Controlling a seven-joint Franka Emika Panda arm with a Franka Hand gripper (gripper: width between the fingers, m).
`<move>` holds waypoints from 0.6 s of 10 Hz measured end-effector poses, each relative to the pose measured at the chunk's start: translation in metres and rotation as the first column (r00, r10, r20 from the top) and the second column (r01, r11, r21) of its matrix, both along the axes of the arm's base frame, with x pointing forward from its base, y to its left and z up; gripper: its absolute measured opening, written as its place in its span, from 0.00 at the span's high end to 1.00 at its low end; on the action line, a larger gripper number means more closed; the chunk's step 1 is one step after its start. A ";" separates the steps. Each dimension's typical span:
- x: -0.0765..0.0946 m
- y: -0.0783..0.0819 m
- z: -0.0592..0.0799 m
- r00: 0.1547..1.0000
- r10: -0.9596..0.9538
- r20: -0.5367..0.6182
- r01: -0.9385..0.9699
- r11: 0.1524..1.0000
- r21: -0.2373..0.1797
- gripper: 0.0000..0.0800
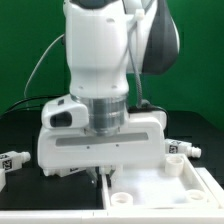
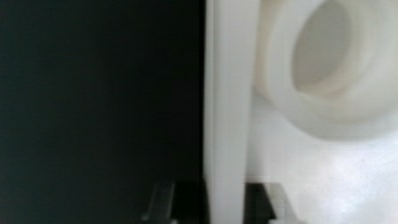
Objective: Assemble square table
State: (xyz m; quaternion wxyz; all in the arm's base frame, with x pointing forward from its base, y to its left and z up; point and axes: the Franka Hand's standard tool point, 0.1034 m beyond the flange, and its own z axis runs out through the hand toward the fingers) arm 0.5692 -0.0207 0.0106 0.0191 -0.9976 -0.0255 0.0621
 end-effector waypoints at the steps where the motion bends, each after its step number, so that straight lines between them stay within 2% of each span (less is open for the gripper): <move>1: 0.000 0.000 -0.002 1.000 -0.025 0.002 0.025 1.000 -0.008 0.93; 3: 0.000 0.000 -0.003 0.998 -0.061 0.015 0.061 0.998 -0.024 0.93; 5: 0.000 0.000 -0.004 0.998 -0.057 0.014 0.058 0.998 -0.022 0.91; 6: 0.000 0.000 -0.004 0.998 -0.057 0.014 0.057 0.998 -0.022 0.70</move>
Offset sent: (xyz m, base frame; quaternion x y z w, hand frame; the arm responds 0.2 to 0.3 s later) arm 0.0000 0.0000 0.0000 0.0000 0.0000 0.0000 1.0000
